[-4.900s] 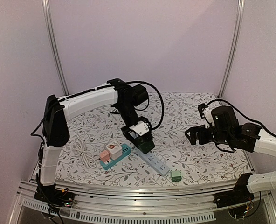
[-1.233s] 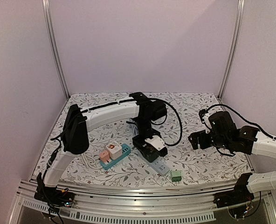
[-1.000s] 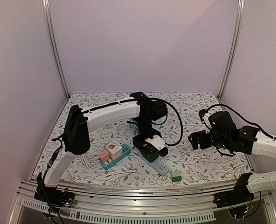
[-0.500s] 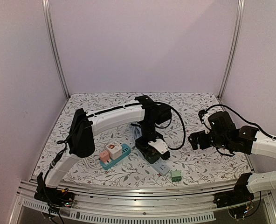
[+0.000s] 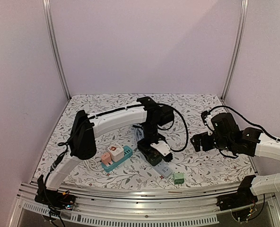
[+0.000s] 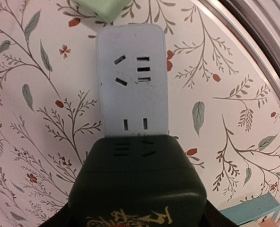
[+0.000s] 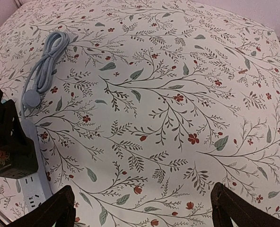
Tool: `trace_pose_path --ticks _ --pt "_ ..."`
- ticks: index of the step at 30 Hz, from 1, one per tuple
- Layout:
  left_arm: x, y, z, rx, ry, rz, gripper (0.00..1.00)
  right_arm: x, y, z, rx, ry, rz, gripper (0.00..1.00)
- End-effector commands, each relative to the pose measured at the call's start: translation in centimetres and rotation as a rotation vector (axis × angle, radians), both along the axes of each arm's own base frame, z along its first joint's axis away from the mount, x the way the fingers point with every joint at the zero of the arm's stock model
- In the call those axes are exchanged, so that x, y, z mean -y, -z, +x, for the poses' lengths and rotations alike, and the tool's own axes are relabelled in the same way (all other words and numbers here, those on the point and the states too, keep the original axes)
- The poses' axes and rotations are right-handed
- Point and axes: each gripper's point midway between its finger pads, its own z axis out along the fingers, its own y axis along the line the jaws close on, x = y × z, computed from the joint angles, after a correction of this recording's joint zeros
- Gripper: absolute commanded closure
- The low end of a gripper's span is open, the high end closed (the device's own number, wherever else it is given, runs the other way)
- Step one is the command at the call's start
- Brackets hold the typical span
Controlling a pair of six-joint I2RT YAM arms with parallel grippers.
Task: Insert the plug
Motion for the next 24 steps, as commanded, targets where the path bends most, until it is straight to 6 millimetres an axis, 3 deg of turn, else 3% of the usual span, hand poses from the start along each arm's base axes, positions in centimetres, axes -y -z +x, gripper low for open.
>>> trace_pose_path --ticks 1,8,16,17,18,19,20,21,24 --pt "-1.3 6.4 -1.7 -0.097 -0.008 0.121 1.0 0.0 0.4 0.1 0.0 -0.004 -0.001 0.01" --pt "-1.7 8.5 -2.1 -0.111 -0.039 0.145 1.0 -0.1 0.5 0.1 -0.004 -0.006 -0.002 0.01" --pt "-1.6 6.8 -1.7 -0.073 -0.046 0.128 1.0 -0.1 0.5 0.1 -0.004 -0.007 -0.002 0.01" --pt "-1.4 6.5 -1.7 -0.076 -0.047 0.116 0.97 -0.1 0.5 0.1 -0.004 -0.006 -0.002 0.01" --pt "-1.1 5.9 -1.9 -0.089 -0.053 0.097 0.9 -0.1 0.5 0.1 -0.004 -0.006 -0.001 0.01" --pt "-0.9 5.5 -2.1 -0.098 -0.055 0.083 0.74 -0.1 0.5 0.1 -0.004 -0.007 -0.001 0.01" --pt "-0.6 4.9 -2.1 -0.107 -0.063 0.063 0.18 -0.1 0.5 0.1 -0.004 -0.007 -0.001 0.01" --pt "-0.4 4.3 -2.3 -0.116 -0.064 0.047 0.03 -0.1 0.5 0.1 -0.004 -0.007 -0.001 0.01" --pt "-0.3 3.1 -2.3 -0.115 -0.057 0.021 0.01 -0.1 0.5 0.0 -0.005 -0.007 0.0 0.01"
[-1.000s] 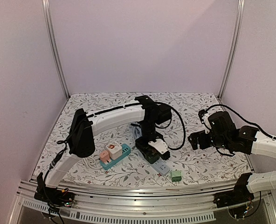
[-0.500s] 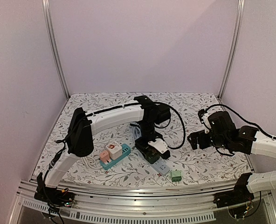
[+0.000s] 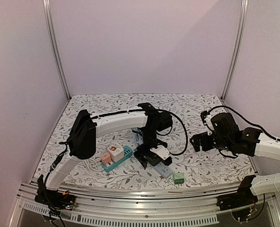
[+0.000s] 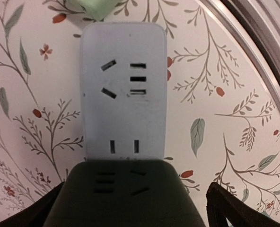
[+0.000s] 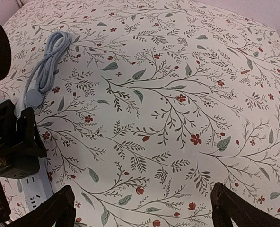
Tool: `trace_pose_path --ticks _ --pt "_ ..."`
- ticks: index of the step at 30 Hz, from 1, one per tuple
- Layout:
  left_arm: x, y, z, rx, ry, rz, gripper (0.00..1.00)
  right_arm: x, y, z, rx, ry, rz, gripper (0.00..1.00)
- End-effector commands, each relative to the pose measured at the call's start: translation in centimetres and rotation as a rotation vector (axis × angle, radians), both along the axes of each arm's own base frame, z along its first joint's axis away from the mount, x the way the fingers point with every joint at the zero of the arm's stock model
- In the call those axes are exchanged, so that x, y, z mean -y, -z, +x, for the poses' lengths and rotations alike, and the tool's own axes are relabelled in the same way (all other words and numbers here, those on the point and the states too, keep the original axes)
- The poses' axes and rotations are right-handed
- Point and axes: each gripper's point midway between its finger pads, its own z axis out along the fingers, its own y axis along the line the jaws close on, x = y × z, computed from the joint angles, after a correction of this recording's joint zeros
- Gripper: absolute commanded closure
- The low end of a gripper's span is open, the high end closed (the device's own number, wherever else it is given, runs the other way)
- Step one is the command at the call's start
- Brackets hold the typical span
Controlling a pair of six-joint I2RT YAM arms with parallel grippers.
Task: Insert the plug
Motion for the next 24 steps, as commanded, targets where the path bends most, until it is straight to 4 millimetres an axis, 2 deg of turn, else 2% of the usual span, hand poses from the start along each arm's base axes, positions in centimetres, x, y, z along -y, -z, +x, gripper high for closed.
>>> trace_pose_path --ticks 1,10,17,20,24 --pt "-0.2 1.1 -1.3 -0.05 0.003 0.015 0.01 0.2 0.4 0.0 -0.003 0.0 -0.007 0.01" --pt "0.4 -5.0 -1.5 -0.031 0.022 -0.128 0.01 0.2 0.3 0.0 0.002 0.001 -0.007 0.01" --pt "0.7 -10.0 -1.9 -0.005 0.0 -0.322 0.01 0.0 0.2 0.0 0.0 -0.004 0.004 0.01" --pt "0.5 -12.1 -2.0 0.023 -0.032 -0.435 0.01 -0.6 0.5 -0.6 -0.04 -0.022 0.043 0.01" --pt "0.7 -14.9 -1.7 0.1 -0.144 -0.629 0.01 -2.1 1.9 -1.5 -0.135 -0.053 0.098 0.01"
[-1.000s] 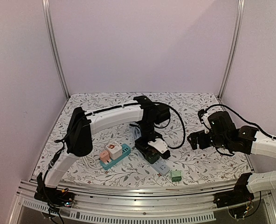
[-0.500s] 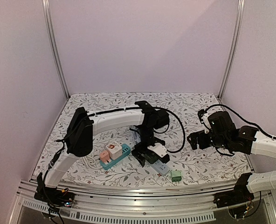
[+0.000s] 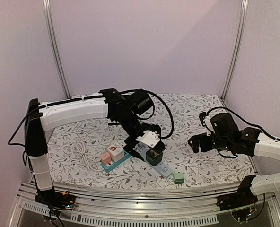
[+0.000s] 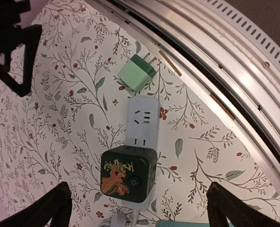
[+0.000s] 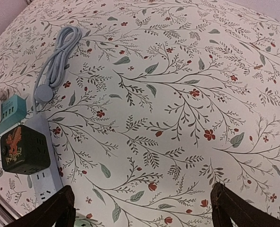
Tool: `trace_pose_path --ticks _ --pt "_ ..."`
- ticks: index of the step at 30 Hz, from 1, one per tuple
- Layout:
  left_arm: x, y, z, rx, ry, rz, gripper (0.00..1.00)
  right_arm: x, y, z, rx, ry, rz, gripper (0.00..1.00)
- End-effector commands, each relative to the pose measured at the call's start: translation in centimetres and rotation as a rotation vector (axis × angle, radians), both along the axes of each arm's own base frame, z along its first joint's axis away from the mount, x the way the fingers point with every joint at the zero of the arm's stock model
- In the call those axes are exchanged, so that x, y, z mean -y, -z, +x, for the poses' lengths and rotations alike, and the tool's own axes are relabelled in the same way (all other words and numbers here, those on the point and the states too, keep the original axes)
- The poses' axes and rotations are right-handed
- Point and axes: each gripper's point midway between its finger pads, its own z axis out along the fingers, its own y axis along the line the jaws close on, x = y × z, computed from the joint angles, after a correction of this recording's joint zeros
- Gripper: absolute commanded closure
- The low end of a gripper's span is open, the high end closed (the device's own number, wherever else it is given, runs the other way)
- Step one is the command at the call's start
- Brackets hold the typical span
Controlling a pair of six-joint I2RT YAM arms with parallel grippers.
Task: Insert the plug
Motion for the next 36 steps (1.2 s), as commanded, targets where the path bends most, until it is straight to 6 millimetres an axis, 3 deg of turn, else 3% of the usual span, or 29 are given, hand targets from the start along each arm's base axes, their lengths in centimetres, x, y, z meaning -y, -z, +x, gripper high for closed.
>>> trace_pose_path --ticks 1,7,14,18,25,31,36 --pt "2.0 -3.9 1.6 0.054 -0.171 -0.297 0.01 -1.7 1.9 -1.2 -0.119 -0.036 0.063 0.01" --pt "2.1 -7.4 5.4 0.041 -0.599 -0.58 0.01 -3.9 3.2 -2.9 -0.185 -0.09 -0.01 0.01" --pt "-0.9 -8.0 12.4 0.099 -1.09 -0.6 0.01 -6.1 3.8 -5.4 -0.273 -0.173 -0.089 0.01" --pt "-2.7 -7.6 15.4 -0.01 -1.209 -0.598 0.01 -6.3 5.5 -7.4 -0.36 -0.203 -0.143 0.01" --pt "-4.2 -6.9 17.9 -0.077 -1.322 -0.618 0.01 -5.7 8.1 -10.5 -0.462 -0.196 -0.167 0.01" --pt "-5.2 -7.7 18.4 -0.153 -1.377 -0.646 0.01 -5.7 9.6 -13.1 -0.445 -0.162 -0.177 0.01" --pt "-6.1 -8.5 18.2 -0.182 -1.398 -0.675 0.01 -5.2 10.9 -13.0 -0.383 -0.069 -0.156 0.01"
